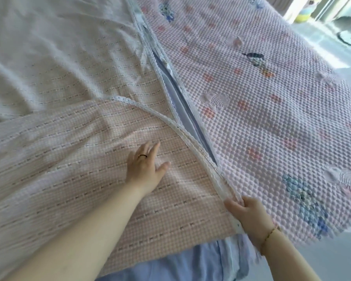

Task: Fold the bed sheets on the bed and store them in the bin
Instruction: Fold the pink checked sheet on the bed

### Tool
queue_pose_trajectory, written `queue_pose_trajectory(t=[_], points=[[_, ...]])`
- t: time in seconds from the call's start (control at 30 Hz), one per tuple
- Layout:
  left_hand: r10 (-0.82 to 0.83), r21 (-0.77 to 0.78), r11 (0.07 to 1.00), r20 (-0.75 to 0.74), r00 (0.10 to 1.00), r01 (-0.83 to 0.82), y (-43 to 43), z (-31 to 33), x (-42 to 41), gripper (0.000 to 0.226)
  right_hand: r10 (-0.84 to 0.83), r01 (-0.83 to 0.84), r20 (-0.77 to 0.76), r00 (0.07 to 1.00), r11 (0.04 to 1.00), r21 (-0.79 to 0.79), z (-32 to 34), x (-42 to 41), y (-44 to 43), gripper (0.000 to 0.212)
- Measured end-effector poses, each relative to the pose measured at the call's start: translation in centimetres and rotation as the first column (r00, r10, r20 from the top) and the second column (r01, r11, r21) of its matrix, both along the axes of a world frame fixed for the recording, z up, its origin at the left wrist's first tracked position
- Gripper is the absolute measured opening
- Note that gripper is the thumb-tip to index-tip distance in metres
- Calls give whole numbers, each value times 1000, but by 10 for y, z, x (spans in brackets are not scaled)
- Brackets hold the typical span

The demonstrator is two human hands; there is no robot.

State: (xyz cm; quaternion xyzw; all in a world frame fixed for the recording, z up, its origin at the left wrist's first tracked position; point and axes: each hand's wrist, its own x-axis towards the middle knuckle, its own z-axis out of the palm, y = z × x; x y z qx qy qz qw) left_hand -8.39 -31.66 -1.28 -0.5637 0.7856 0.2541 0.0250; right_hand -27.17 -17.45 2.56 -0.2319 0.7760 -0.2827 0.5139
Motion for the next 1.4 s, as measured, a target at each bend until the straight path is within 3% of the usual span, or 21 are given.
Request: queue_pose_trajectory(t=[0.1, 0.17, 0.3, 0.4, 0.57, 0.67, 0.8, 0.97, 1.1, 1.2, 1.3, 1.4], points=[[30, 9, 1000, -20, 999, -29, 11, 5, -25, 74, 162, -172, -80, 984, 973, -151, 29, -26, 2, 35], [14, 18, 1000, -47, 999, -13, 21, 9, -41, 81, 174, -204, -152, 973, 956, -209, 44, -45, 12, 44], [-120, 75, 991, 83, 989, 113, 46, -6, -58, 79, 182, -185, -111, 977, 983, -19, 9, -71, 31, 47], [-195, 117, 977, 160, 968, 178, 56, -31, -52, 101, 264, -255, -56, 963, 958, 134, -32, -73, 20, 43], [-172, 23, 985, 86, 981, 170, 34, -34, -38, 97, 305, -303, -140, 942, 952, 34, -37, -77, -46, 10], [-37, -91, 995, 22, 999, 39, 12, -35, -21, 92, 274, -280, -147, 951, 960, -26, -37, -61, -109, 24], [-19, -127, 992, 42, 999, 24, -4, -38, 3, 91, 244, -264, -175, 954, 959, -106, -37, -31, -185, 50], [-15, -134, 991, 93, 996, 28, -11, -41, 23, 60, 333, -352, -292, 897, 936, -14, -39, 1, -225, 68], [-31, -132, 990, 103, 994, 45, -10, -49, 26, 59, 317, -379, -444, 838, 924, -56, -40, 8, -229, 53], [-12, -102, 995, 55, 998, 17, -9, -44, 26, 69, 395, -513, -546, 739, 855, -74, -37, 7, -227, 21], [1, -186, 983, 27, 1000, 4, -5, -46, 29, 87, 384, -530, -614, 690, 845, -67, -27, -7, -234, 30], [16, -91, 996, 99, 995, -7, 4, -35, 43, 70, 344, -452, -654, 674, 892, 4, -33, -11, -239, 23]])
